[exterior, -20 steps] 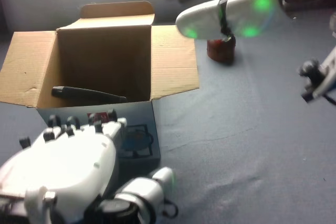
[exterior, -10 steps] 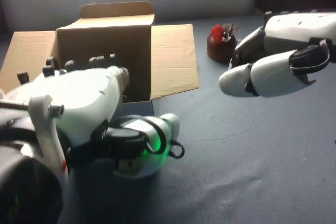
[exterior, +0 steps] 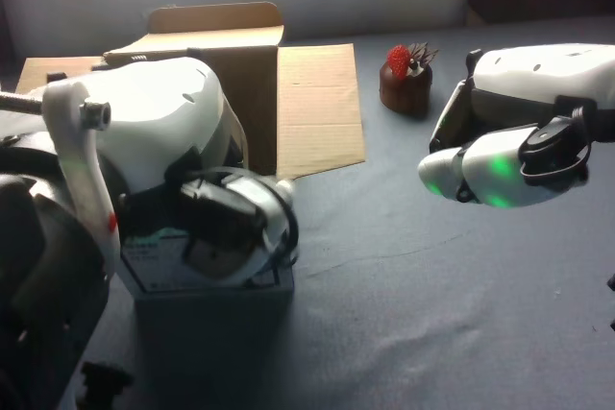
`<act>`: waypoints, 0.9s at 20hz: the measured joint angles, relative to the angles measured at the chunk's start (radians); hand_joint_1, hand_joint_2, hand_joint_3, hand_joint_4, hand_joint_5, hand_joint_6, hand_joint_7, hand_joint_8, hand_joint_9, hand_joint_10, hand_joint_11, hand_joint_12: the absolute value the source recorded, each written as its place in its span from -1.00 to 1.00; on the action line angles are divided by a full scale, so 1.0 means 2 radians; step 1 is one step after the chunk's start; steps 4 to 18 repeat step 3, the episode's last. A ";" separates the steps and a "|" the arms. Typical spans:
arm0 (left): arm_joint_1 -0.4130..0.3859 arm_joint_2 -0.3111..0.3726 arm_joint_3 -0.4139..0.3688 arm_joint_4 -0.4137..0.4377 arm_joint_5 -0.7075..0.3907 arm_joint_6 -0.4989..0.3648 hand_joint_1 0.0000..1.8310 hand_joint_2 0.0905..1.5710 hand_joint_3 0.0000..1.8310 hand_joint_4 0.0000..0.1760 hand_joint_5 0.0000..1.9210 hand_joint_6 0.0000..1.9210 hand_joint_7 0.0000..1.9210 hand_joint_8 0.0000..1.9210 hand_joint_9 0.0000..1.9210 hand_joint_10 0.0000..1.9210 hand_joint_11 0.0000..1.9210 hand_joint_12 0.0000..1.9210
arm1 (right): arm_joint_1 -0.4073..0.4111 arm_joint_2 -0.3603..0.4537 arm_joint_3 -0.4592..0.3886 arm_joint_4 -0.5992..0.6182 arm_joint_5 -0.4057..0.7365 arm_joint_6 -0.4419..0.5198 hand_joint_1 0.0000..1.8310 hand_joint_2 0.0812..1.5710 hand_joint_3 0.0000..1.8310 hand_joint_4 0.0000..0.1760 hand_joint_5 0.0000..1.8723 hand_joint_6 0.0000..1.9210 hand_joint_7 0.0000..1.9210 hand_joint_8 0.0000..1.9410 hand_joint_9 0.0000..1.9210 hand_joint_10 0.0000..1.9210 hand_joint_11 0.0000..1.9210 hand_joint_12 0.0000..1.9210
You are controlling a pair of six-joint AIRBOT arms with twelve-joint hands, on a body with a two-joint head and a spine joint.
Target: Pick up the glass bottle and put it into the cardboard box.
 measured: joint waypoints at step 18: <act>0.002 0.005 -0.005 -0.006 0.004 0.001 -0.11 0.80 -0.96 -1.00 0.17 1.00 0.39 1.00 0.54 1.00 0.47 1.00 | -0.003 0.001 -0.002 -0.002 -0.003 0.002 -0.01 0.76 -0.96 0.92 0.34 1.00 0.47 1.00 0.55 1.00 0.62 1.00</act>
